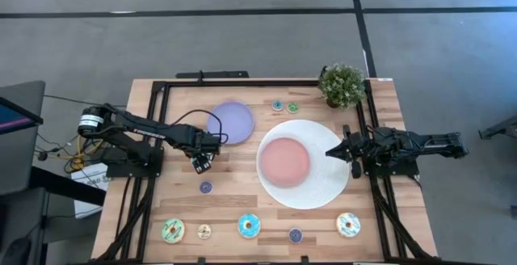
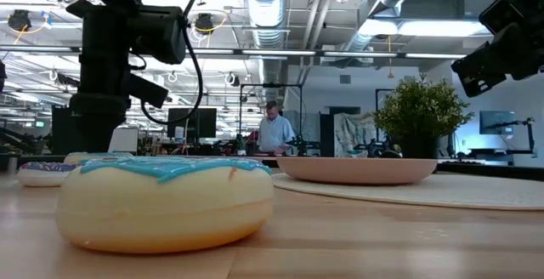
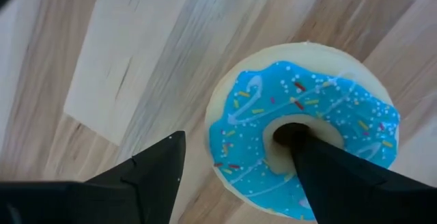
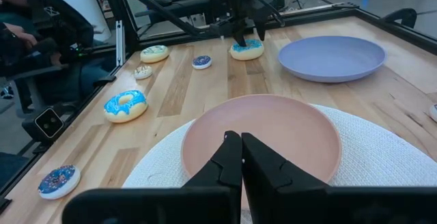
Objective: Pick & Place donuts
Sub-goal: Put the top big light blue donut on the violet plate
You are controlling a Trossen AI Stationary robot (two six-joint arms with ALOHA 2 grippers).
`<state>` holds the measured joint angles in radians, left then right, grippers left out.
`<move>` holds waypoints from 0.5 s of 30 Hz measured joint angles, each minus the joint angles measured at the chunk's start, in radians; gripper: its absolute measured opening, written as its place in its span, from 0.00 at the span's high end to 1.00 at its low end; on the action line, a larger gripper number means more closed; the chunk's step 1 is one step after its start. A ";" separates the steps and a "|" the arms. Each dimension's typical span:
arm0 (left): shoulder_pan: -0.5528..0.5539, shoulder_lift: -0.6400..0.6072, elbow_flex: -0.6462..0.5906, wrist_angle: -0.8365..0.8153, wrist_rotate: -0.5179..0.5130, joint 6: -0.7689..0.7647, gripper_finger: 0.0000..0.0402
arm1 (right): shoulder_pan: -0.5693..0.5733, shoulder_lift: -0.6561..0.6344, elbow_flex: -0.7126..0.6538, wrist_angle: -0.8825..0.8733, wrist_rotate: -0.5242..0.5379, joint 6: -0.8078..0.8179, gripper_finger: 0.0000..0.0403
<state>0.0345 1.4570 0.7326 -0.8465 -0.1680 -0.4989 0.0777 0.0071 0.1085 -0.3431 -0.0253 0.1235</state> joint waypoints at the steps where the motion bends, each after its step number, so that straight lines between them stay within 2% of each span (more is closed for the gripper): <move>1: 0.000 0.000 0.000 0.000 0.000 0.001 0.35 | 0.000 0.000 0.000 0.000 0.000 0.000 1.00; 4: 0.000 0.000 0.000 0.001 0.000 0.001 0.38 | 0.000 0.000 0.000 0.000 0.000 0.000 1.00; 15: 0.000 0.000 0.000 0.002 0.004 0.001 0.63 | 0.000 0.000 0.000 0.000 0.000 0.000 1.00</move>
<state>0.0341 1.4570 0.7322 -0.8445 -0.1642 -0.4980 0.0776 0.0071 0.1089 -0.3428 -0.0253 0.1234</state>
